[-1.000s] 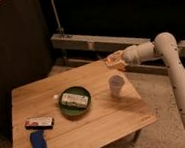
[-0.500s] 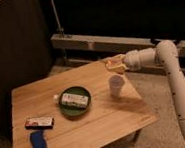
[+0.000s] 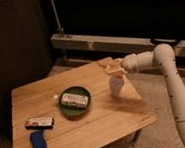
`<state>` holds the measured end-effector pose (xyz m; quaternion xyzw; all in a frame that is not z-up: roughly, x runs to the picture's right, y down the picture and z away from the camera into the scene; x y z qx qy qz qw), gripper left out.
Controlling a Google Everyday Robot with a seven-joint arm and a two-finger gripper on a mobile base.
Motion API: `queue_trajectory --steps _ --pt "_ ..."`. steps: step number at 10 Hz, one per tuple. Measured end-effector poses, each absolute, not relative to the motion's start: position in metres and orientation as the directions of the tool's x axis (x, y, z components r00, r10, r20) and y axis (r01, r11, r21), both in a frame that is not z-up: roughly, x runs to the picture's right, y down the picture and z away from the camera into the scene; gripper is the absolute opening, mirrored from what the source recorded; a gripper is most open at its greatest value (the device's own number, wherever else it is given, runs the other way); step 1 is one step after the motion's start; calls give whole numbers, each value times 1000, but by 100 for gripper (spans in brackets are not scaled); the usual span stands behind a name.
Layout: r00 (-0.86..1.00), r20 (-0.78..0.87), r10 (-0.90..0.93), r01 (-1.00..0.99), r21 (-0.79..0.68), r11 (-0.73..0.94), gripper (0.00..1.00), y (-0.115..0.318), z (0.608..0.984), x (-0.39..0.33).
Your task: Place the pepper in the ceramic cup
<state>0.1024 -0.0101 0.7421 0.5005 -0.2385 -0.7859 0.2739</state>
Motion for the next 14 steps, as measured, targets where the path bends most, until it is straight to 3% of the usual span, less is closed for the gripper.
queue_trajectory --steps 6,7,14 --pt "-350 -659 -665 149 662 -735 73 11 754 103" --pt "-355 -676 -646 132 648 -750 79 9 755 101" --pt "-366 -705 -607 112 614 -781 80 3 768 110"
